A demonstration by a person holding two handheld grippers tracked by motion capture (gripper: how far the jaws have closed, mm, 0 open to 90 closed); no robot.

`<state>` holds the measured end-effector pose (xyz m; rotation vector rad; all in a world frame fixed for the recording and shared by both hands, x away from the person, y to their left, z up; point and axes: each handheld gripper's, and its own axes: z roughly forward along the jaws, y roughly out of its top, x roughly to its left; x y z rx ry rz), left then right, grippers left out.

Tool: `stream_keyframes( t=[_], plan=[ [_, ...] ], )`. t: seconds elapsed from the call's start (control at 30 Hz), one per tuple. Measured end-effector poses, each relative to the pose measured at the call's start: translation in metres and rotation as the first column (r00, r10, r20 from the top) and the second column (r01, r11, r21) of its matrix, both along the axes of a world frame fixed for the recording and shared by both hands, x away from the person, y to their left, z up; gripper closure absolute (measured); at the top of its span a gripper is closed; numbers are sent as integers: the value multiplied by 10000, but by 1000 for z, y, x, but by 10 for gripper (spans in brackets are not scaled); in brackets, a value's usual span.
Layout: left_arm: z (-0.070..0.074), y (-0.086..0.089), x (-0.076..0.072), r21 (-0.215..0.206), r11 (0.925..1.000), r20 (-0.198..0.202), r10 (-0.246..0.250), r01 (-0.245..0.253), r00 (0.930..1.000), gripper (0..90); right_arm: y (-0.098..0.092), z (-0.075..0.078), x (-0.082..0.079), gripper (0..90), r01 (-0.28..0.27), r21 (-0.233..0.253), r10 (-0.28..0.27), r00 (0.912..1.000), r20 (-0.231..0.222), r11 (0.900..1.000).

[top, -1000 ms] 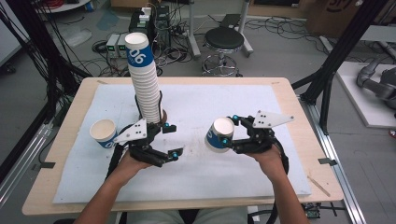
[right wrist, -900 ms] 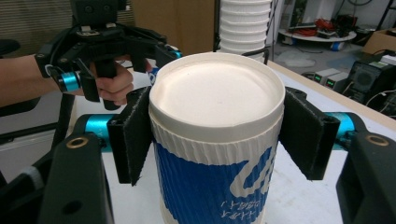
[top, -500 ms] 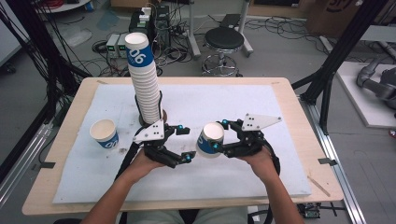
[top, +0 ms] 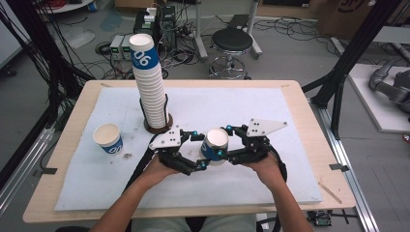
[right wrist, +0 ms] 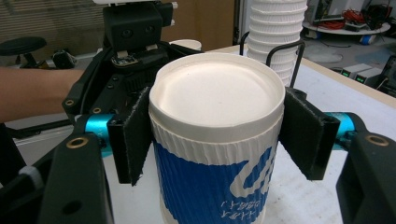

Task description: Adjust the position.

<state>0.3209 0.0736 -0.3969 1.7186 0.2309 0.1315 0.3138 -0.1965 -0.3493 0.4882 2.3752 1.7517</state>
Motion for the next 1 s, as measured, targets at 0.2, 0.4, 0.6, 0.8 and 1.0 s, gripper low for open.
stream_keyframes(
  t=[0.2, 0.4, 0.6, 0.8, 1.0],
  plan=[
    [-4, -6, 0, 94, 9997, -42, -203, 203, 9998, 159, 0, -1, 0, 318, -189, 314, 195, 9996, -208, 9993],
    [-6, -8, 1, 151, 9997, -190, -188, 191, 9996, 159, 0, -3, 1, 318, -226, 439, 239, 9993, -284, 9988],
    [-6, -8, 1, 280, 9993, -106, -245, 248, 9996, 228, -1, -4, 1, 319, -258, 473, 278, 9987, -419, 9985],
    [-5, -6, 1, 379, 9990, 25, -257, 255, 9997, 274, -1, -4, 2, 323, -222, 491, 241, 9990, -377, 9985],
    [-3, -5, 0, 446, 9987, 84, -241, 237, 9997, 297, -1, -4, 2, 323, -216, 551, 236, 9991, -355, 9982]
  ],
)
